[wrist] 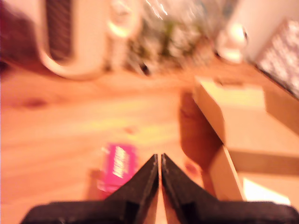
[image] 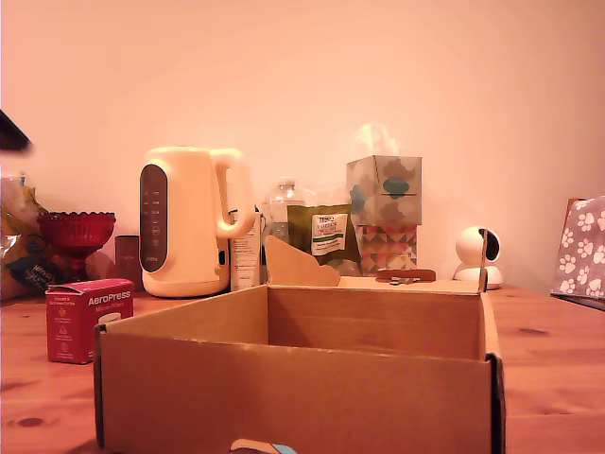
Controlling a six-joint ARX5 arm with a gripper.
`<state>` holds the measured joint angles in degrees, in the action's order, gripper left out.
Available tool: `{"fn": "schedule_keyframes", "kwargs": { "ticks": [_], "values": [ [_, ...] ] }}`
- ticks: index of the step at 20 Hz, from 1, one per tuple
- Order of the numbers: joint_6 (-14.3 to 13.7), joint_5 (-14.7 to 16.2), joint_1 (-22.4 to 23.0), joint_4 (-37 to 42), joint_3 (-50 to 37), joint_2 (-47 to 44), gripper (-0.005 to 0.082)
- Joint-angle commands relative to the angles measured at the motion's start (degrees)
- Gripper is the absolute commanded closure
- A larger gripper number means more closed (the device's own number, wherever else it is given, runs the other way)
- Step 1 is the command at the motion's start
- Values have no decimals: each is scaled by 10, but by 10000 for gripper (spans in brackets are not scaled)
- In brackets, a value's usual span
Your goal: Pick the red carton of coffee filters and place it in the cardboard box
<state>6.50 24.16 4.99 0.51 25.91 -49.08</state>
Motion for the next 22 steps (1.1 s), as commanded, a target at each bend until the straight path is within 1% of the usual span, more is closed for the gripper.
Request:
{"fn": "schedule_keyframes", "kwargs": {
  "ticks": [1, 2, 3, 4, 5, 7, 8, 9, 10, 11, 13, 14, 15, 18, 19, 21, 22],
  "values": [
    [-20, -27, 12, 23, -12, -22, 793],
    [-37, -44, 21, 33, -12, -39, 793],
    [-37, -54, 28, 43, -12, -56, 793],
    [-49, -54, 34, 49, -12, -72, 793],
    [-55, -55, 38, 56, -12, -86, 793],
    [-59, -59, 41, 68, -12, -112, 786],
    [-70, -61, 41, 78, -12, -123, 758],
    [-74, -69, 41, 86, -12, -134, 706],
    [-75, -72, 41, 90, -12, -144, 617],
    [-81, -72, 41, 94, -12, -153, 490],
    [-85, -76, 41, 117, -12, -173, 127],
    [-85, -81, 41, 130, -12, -185, 29],
    [-90, -85, 41, 144, -12, -199, -1],
    [-92, -105, 44, 189, -12, -243, 2],
    [-96, -114, 44, 209, -12, -258, 2],
    [-98, -115, 44, 249, -12, -288, 2],
    [-107, -117, 44, 269, -12, -306, 2]
  ]
}}
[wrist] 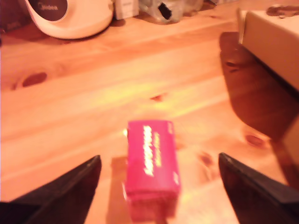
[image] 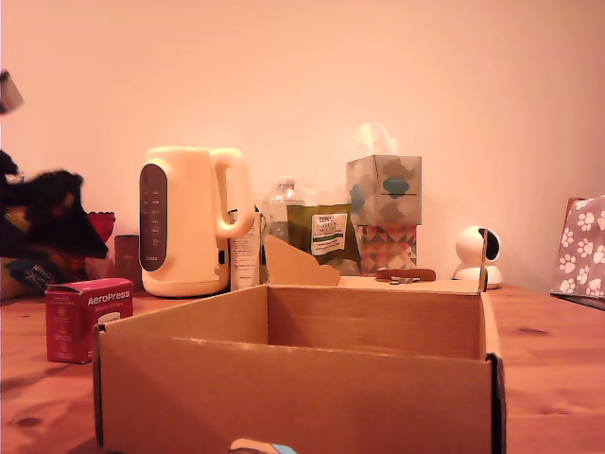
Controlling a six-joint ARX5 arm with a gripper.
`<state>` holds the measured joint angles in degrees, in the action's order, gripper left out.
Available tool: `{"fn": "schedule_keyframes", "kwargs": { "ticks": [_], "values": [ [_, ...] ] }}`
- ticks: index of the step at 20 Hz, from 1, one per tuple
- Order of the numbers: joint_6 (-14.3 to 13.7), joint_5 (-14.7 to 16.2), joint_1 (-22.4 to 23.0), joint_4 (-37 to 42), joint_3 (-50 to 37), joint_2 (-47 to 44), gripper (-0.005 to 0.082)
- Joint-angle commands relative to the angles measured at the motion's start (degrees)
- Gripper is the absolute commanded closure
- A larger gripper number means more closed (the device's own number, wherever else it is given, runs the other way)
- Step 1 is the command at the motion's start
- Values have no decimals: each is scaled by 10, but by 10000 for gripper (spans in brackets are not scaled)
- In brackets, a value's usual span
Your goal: Pick the red carton of coffee filters and place it in the cardboard box
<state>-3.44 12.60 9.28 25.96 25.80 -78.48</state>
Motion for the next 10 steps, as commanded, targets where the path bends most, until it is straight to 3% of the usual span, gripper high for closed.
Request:
{"fn": "schedule_keyframes", "kwargs": {
  "ticks": [1, 6, 8, 10],
  "values": [
    [-7, -4, 1, 31, -10, -29, 2],
    [-12, -9, 1, 75, 2, -126, 4],
    [-16, 4, 1, 72, 20, -159, 7],
    [-16, 5, 1, 67, 34, -175, 69]
  ]
}}
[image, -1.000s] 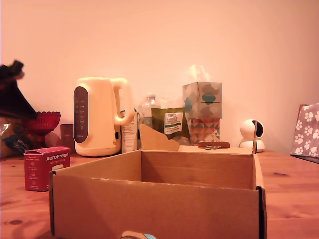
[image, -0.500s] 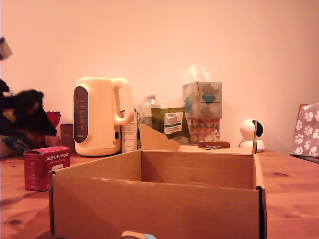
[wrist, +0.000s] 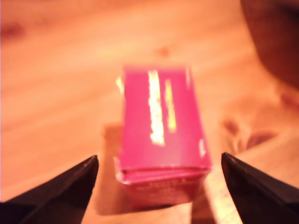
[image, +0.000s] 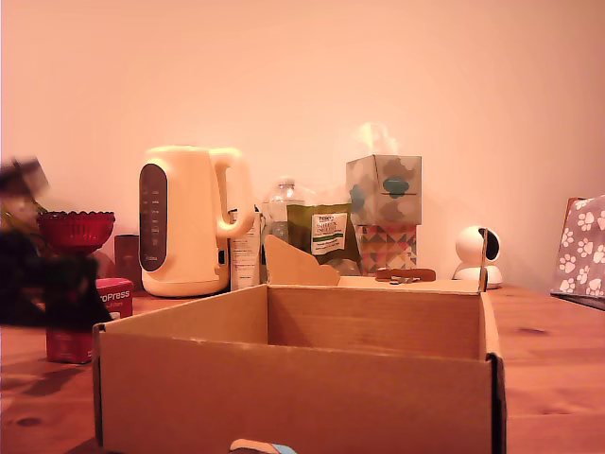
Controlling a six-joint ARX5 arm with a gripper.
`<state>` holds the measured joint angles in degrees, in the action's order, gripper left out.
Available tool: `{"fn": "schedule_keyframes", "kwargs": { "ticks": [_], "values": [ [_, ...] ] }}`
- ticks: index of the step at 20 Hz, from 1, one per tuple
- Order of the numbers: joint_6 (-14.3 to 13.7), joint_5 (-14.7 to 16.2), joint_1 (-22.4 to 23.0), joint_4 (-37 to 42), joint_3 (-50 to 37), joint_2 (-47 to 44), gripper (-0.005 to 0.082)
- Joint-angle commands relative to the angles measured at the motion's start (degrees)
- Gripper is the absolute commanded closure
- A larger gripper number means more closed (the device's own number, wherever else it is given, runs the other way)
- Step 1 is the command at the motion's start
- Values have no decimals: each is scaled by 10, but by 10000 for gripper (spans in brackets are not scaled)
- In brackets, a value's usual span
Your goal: Pick the red carton of coffee filters and place it in the cardboard box
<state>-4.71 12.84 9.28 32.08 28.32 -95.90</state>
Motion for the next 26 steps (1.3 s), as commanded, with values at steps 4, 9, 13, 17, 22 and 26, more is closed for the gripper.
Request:
{"fn": "schedule_keyframes", "kwargs": {
  "ticks": [4, 9, 13, 17, 22, 26],
  "values": [
    [-15, 17, 1, -5, 23, -1, 536],
    [-46, 19, 1, -89, 30, 42, 556],
    [-46, 19, 1, -190, 30, 157, 556],
    [-43, 22, 13, -259, 30, 258, 556],
    [0, 96, 67, -252, 30, 288, 556],
    [35, 91, 164, -195, 30, 279, 556]
  ]
}}
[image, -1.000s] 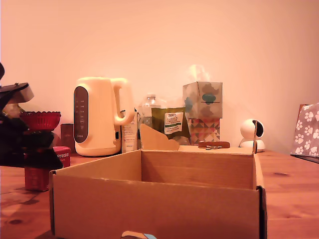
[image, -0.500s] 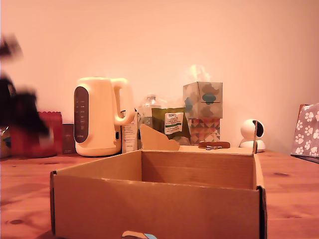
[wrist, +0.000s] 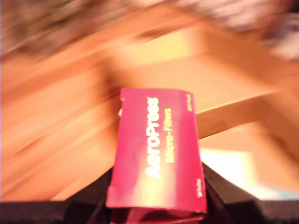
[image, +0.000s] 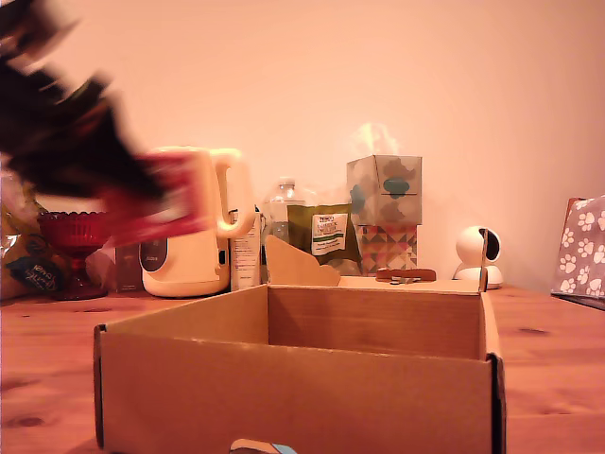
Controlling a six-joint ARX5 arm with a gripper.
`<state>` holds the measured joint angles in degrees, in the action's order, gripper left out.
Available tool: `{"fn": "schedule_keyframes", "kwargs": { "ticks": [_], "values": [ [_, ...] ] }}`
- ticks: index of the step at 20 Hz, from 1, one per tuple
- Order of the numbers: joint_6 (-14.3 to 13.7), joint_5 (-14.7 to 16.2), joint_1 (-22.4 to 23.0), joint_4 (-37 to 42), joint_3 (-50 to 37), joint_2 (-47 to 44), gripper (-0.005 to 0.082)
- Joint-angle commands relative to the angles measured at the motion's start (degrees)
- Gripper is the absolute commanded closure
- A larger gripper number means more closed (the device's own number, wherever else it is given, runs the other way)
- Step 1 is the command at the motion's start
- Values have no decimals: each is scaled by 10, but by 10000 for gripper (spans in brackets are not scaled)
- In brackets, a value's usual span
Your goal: Pick the red carton of coffee filters and place it in the cardboard box
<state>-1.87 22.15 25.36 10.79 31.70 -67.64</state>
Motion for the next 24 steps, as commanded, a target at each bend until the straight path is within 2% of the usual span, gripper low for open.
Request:
{"fn": "schedule_keyframes", "kwargs": {
  "ticks": [1, 5, 10, 14, 19, 23, 24],
  "values": [
    [15, -10, 29, 38, -4, -6, 556],
    [20, -57, 117, 103, -3, -23, 556],
    [38, -62, 159, 111, 26, -85, 556],
    [40, -61, 174, 4, 115, -173, 556],
    [31, -61, 185, -178, 247, -281, 556],
    [29, -60, 191, -219, 273, -302, 546],
    [30, -60, 193, -220, 273, -300, 503]
  ]
}}
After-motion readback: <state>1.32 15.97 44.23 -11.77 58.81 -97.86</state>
